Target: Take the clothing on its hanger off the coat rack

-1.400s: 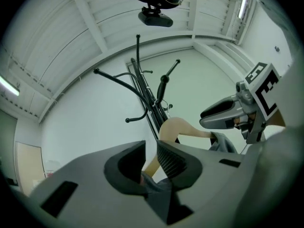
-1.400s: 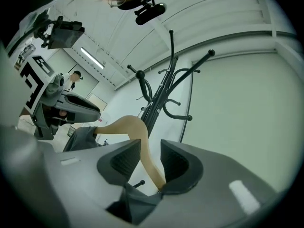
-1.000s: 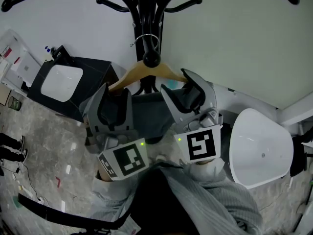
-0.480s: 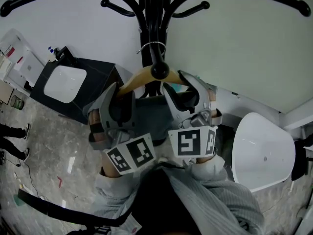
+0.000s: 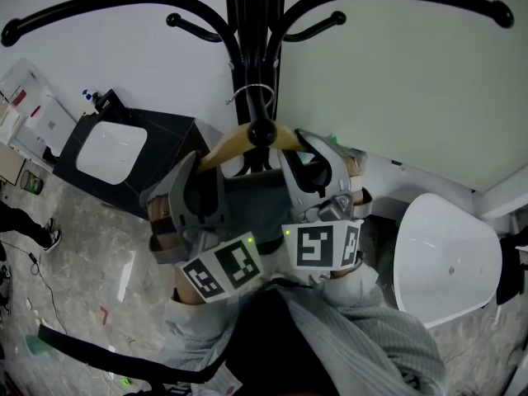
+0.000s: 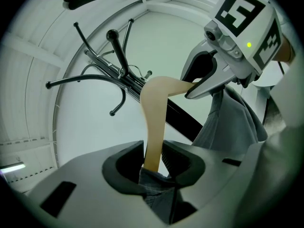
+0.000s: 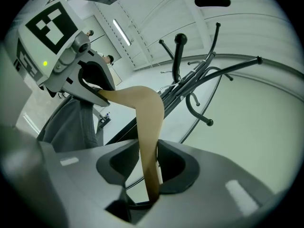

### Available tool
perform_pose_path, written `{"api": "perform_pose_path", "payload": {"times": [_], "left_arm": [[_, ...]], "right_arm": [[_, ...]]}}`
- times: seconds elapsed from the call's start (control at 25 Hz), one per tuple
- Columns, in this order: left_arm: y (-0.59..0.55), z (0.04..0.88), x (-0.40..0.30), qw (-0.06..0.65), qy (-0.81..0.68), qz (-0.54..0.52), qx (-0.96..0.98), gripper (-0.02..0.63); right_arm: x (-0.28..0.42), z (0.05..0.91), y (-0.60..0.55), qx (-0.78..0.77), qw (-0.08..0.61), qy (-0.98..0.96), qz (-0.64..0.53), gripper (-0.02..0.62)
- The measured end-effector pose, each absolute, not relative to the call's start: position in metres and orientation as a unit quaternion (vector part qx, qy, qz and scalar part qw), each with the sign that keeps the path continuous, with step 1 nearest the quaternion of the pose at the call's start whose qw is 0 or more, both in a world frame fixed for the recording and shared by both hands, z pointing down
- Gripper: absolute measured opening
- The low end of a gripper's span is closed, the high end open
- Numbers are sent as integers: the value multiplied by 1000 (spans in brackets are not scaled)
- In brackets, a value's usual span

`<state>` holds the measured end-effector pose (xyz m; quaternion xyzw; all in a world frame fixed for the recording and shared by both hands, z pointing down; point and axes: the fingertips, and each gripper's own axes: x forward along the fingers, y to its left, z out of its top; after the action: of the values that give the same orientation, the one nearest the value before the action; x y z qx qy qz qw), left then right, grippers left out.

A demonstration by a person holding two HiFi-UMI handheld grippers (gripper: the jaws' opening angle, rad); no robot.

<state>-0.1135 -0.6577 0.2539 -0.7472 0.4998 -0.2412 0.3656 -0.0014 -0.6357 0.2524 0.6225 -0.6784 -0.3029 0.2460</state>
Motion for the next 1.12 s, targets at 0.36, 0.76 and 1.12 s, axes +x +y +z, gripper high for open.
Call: {"api": "perform_pose_path", "payload": {"times": [0.36, 0.76, 1.12], "left_arm": [[-643, 234, -112, 382, 512, -222, -737, 117], [-618, 190, -86, 417, 500, -171, -739, 117], [-596, 191, -17, 431, 424, -126, -786, 117]], "right_arm": [[1, 235, -625, 638, 242, -654, -327, 112], [26, 191, -593, 670, 216, -615, -356, 110], [88, 191, -550, 728, 251, -543, -335, 110]]}}
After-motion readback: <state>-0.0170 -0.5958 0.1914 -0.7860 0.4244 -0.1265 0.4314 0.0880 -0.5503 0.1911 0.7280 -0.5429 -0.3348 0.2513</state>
